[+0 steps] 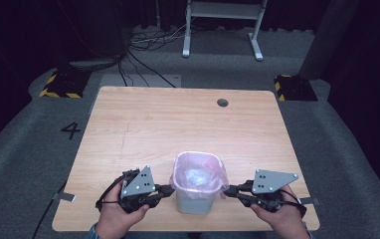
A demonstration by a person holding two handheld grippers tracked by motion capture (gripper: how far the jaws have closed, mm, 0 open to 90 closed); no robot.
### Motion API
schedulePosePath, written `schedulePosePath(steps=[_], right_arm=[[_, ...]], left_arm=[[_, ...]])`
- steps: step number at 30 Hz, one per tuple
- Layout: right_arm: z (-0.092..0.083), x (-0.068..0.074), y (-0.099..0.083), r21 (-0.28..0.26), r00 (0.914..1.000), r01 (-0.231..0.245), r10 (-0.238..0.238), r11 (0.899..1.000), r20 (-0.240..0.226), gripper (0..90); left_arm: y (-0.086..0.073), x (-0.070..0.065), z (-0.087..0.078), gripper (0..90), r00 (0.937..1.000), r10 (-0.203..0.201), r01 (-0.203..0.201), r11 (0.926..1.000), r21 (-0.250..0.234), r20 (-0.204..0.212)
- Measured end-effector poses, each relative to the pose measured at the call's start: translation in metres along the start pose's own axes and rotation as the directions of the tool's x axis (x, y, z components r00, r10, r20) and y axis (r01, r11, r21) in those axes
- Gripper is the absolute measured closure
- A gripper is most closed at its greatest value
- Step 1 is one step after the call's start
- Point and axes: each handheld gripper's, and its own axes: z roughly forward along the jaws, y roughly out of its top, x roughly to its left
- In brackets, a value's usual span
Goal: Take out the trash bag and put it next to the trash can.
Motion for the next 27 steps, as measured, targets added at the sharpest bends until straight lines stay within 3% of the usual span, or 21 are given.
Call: schedulePosePath(steps=[4, 11, 15, 20, 23, 25, 27], right_arm=[[-0.004, 0.008, -0.003, 0.017, 0.9995, 0.001, 0.0, 1.0, -0.031, 86.7], [-0.012, 0.014, -0.007, 0.0, 0.9982, -0.016, 0.016, 1.0, -0.058, 86.4], [-0.018, 0.012, -0.007, -0.03, 0.9982, -0.023, 0.022, 0.999, -0.056, 89.8], [-0.021, 0.008, 0.001, -0.064, 0.9993, -0.023, 0.021, 0.998, -0.031, 90.0], [-0.019, 0.006, 0.007, -0.083, 0.9997, -0.022, 0.021, 0.996, -0.011, 90.0], [-0.015, 0.002, 0.012, -0.095, 0.9997, -0.024, 0.025, 0.995, 0.007, 89.9], [-0.012, 0.0, 0.015, -0.099, 0.9995, -0.025, 0.027, 0.995, 0.016, 89.8]], left_arm=[[-0.001, -0.009, -0.004, 85.2, 0.9998, 0.019, -0.02, 0.9997, 0.012, 0.009], [-0.001, -0.012, -0.009, 87.7, 0.9996, 0.022, -0.021, 0.9993, -0.031, 0.016], [0.001, -0.008, -0.015, 89.5, 0.9998, -0.006, 0.008, 0.9948, -0.102, 0.019], [0.004, -0.006, -0.014, 88.5, 0.9999, -0.015, 0.015, 0.9965, -0.082, -0.003], [0.002, -0.011, -0.008, 71.7, 0.9999, -0.014, 0.014, 0.9996, -0.025, 0.008], [-0.004, -0.013, -0.002, 52.8, 0.9999, -0.011, 0.011, 0.9999, 0.005, -0.008], [-0.01, -0.013, 0.004, 45.8, 0.9988, -0.001, 0.003, 0.9994, 0.035, -0.048]])
